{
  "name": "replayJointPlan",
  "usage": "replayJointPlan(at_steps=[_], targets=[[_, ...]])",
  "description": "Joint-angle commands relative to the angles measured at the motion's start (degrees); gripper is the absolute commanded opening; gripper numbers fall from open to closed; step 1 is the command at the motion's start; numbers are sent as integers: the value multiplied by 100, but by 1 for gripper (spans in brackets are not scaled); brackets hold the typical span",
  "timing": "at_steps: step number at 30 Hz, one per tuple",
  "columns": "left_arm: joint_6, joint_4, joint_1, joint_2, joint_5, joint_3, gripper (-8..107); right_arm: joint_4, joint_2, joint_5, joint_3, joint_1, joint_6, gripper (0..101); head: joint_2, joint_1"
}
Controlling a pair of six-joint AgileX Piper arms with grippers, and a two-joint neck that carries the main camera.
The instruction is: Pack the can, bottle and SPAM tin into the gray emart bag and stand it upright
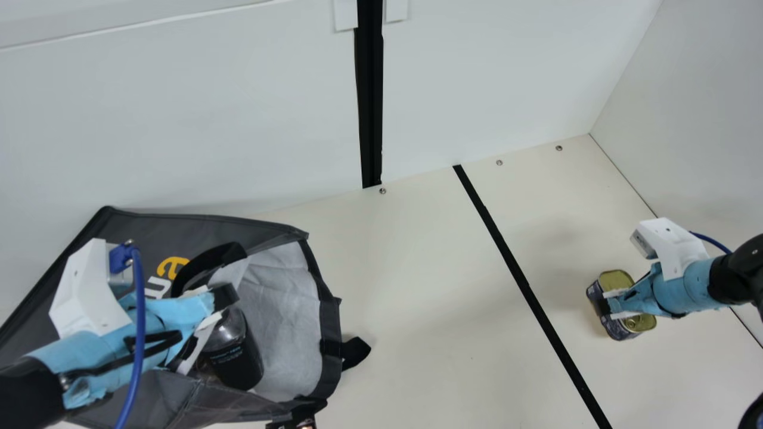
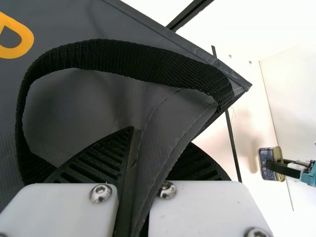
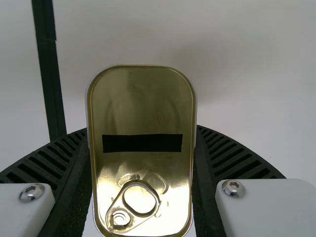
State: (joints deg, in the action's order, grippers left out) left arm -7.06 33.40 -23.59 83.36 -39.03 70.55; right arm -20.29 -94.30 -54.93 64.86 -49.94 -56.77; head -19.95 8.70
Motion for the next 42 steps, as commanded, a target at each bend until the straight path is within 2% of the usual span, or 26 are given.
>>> replayJointPlan(at_steps=[1,14,42], targets=[[0,0,0,0,0,0,-8,-41,50,-141,41,33,-44,0,-5,130],[0,0,0,0,0,0,-8,-163,593,-649,95,392,-332,0,-5,130],[0,0,0,0,0,0,-8,-308,1876,-1241,-511,1595,-664,0,-5,130]])
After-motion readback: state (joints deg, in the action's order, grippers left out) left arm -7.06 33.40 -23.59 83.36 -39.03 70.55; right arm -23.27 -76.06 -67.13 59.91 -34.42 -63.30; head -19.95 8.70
